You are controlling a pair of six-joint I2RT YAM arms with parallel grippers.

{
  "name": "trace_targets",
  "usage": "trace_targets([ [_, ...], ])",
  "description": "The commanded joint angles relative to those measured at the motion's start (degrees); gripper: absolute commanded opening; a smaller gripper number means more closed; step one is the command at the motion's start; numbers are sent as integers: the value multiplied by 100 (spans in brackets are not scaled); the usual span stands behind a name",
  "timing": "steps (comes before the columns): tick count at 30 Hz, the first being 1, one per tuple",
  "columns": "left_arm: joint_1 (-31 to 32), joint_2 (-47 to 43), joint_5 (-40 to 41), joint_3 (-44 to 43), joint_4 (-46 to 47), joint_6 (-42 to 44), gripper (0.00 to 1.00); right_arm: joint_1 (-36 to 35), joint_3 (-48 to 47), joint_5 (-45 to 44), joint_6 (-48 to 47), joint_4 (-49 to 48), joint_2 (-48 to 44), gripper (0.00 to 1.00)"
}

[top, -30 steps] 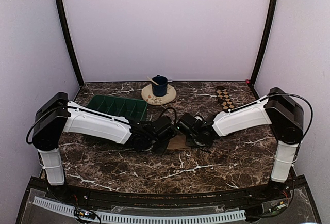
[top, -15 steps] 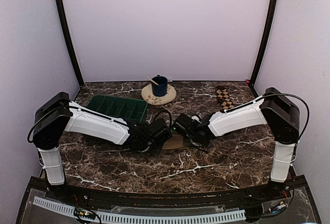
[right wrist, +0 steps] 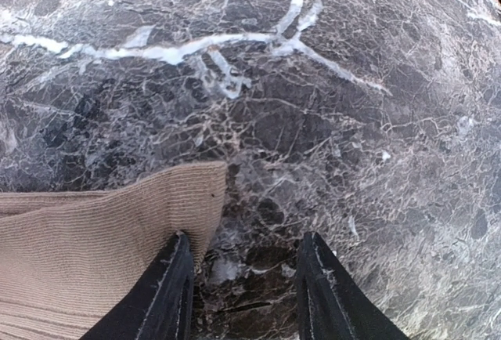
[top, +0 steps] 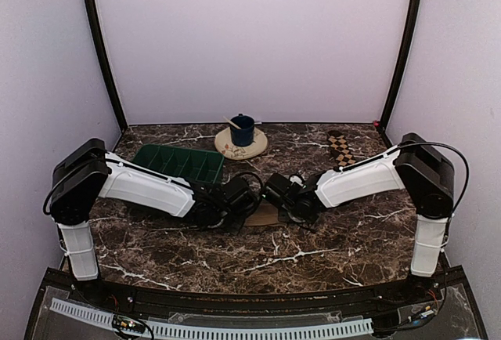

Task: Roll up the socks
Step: Rotate the sock at the center of the board.

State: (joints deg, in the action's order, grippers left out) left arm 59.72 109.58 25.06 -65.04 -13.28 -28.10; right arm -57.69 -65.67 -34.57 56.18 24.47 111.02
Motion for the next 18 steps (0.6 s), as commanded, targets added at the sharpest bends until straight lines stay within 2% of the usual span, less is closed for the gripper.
trace_targets([
  [1, -104, -99, 9, -57, -24, 61, 18, -92, 1, 169, -57, 305, 227, 42],
  [18, -348, 239, 90, -340, 163, 512, 18, -454, 415, 217, 275, 524, 46, 41],
])
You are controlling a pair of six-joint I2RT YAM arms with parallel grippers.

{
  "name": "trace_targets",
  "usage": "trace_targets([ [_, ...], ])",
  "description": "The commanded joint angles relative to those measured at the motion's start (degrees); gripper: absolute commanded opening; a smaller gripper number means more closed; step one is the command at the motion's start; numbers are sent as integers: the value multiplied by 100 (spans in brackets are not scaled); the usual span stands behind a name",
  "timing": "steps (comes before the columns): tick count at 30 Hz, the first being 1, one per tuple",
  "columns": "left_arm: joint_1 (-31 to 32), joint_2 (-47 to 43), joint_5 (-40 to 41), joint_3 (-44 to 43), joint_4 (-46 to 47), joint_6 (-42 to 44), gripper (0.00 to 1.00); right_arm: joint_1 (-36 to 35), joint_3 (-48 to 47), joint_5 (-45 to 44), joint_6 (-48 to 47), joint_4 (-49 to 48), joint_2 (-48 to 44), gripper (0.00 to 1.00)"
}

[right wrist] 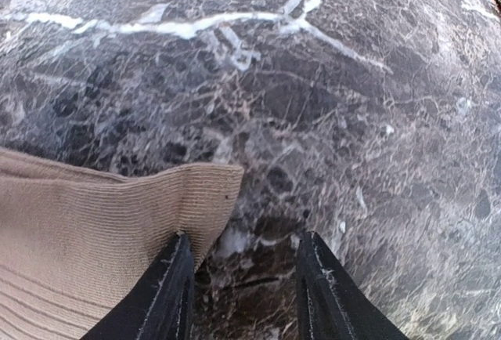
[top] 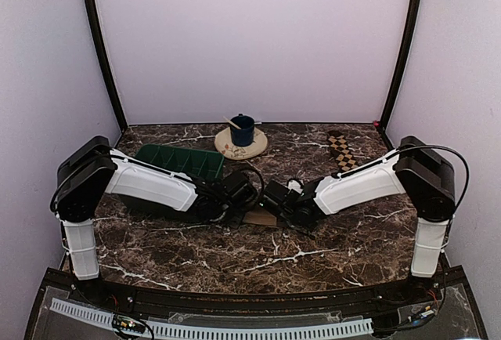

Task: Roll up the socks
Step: Rotate the sock at the center of the board.

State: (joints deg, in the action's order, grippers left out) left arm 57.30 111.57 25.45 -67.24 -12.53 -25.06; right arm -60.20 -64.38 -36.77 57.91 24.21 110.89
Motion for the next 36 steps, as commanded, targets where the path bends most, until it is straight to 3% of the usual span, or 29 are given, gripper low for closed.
trace_targets([
  [1, -140, 40, 25, -127, 127, 243, 18, -221, 313, 453, 128, 554, 31, 41],
  [19, -377, 428, -808, -214, 1099, 1075, 17, -856, 404, 673, 692, 798, -223, 41],
  [36, -474, 1021, -1839, -952, 1451, 1885, 16, -1533, 142, 787, 1060, 1153, -162, 41],
])
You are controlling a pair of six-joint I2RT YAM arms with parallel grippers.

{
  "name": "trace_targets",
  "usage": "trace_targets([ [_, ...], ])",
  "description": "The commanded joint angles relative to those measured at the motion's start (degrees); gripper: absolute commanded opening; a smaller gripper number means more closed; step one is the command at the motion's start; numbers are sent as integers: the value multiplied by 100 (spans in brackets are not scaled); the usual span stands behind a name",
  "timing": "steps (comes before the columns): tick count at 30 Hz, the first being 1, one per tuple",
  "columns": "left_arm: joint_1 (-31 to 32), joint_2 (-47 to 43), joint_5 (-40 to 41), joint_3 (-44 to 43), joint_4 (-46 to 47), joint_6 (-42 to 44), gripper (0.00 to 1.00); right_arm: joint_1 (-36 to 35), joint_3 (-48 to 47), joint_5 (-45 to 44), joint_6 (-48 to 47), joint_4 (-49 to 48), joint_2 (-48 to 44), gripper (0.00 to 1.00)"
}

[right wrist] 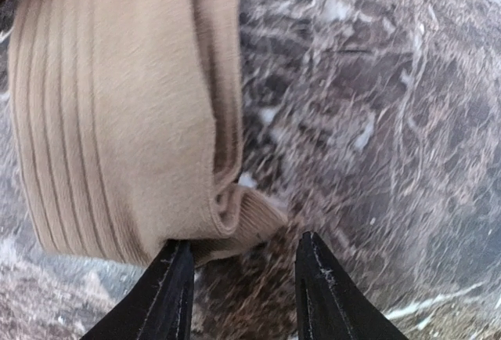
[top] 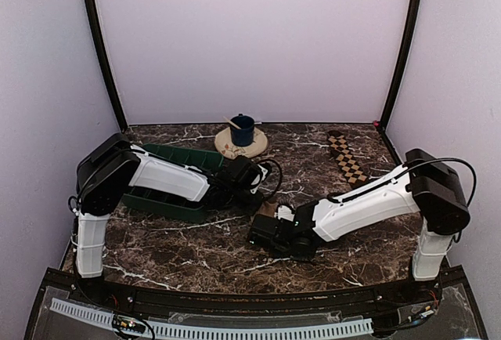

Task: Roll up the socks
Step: Rotate the sock at the center of the board, then pick up the sock from the center of the board.

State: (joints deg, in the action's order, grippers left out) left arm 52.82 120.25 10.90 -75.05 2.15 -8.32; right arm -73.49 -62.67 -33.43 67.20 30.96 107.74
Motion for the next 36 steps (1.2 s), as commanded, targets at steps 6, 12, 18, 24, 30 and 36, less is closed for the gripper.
trace_targets([
  [6, -26, 232, -423, -311, -71, 295, 17, -377, -108, 230, 305, 856, 67, 42],
  [12, -26, 148, -469, -431, -162, 315, 32, -513, -46, -177, 68, 1067, -171, 55],
  [18, -26, -159, -466, -540, -200, 339, 43, -633, 96, -417, -800, 926, -575, 66],
  [24, -30, -782, -326, -266, -166, 204, 47, -682, 255, -587, -2058, 687, -1096, 65],
  [30, -32, -1790, -293, 940, 422, -317, 51, -684, 602, -260, -3674, 389, -1503, 64],
  [36, -21, -2626, -361, 1976, 763, -803, 51, -693, 700, 347, -5020, 147, -1511, 66],
])
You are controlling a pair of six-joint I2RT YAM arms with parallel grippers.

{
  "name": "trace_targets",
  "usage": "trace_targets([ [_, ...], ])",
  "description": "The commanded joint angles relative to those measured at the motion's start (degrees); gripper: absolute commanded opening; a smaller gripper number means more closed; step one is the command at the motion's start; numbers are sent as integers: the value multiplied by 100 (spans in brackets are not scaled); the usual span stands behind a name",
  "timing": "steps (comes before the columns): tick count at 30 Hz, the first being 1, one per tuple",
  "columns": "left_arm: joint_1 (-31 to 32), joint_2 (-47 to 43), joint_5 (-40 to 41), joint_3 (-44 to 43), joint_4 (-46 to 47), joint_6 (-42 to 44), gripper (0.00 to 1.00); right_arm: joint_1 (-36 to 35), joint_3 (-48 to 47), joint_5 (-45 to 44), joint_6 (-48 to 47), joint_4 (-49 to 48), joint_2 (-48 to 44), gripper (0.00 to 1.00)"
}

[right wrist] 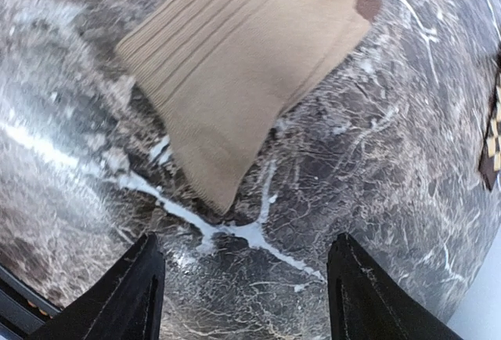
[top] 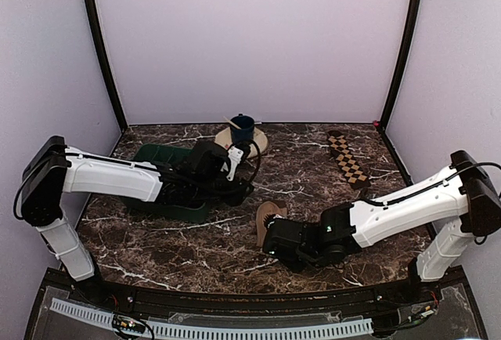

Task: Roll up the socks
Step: Pick up the sock from the center of the board.

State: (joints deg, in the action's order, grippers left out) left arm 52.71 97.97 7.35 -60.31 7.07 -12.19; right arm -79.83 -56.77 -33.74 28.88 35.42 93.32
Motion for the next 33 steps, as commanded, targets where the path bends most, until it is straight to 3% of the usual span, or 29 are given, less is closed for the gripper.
trace_targets([
  [1, -7, -504, -6, 629, 312, -485, 51, -67, 135, 423, -1375, -370, -67, 66],
  [9, 83, -949, 20, 1302, 557, -676, 51, -18, 153, 547, -2439, -590, 42, 65],
  [20, 152, -1281, 110, 1733, 799, -700, 50, 574, 19, 1328, -3074, -808, 351, 61],
  [33, 152, -1298, 113, 1774, 854, -654, 50, 915, -98, 2075, -3479, -698, 690, 46],
])
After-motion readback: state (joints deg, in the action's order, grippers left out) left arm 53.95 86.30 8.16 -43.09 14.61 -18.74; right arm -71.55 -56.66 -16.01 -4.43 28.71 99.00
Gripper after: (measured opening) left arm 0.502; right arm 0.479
